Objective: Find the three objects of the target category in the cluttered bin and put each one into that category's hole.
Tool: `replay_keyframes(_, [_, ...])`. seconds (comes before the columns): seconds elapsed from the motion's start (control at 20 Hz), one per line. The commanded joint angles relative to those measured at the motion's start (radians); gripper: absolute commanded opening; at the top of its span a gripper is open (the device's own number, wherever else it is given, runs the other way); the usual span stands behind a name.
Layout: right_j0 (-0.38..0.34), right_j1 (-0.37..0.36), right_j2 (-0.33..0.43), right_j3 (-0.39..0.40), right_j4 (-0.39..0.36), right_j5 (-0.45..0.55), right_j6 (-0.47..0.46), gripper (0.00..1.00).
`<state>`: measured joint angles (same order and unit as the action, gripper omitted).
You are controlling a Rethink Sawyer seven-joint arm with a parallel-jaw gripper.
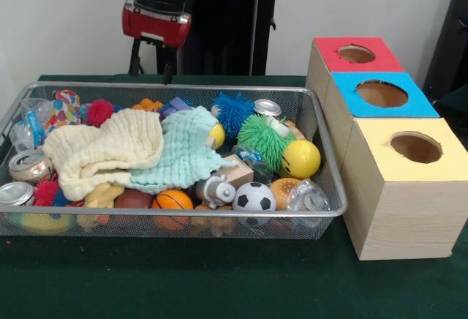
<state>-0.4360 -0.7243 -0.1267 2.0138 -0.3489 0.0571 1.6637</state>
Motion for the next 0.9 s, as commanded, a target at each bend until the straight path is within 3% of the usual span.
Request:
replay_keyframes(0.05, [-0.053, -0.014, 0.114, -0.083, -0.048, 0.13, -0.02, 1.0])
replay_keyframes(0.9, [-0.191, 0.03, 0.217, -0.173, -0.122, 0.187, -0.079, 1.0])
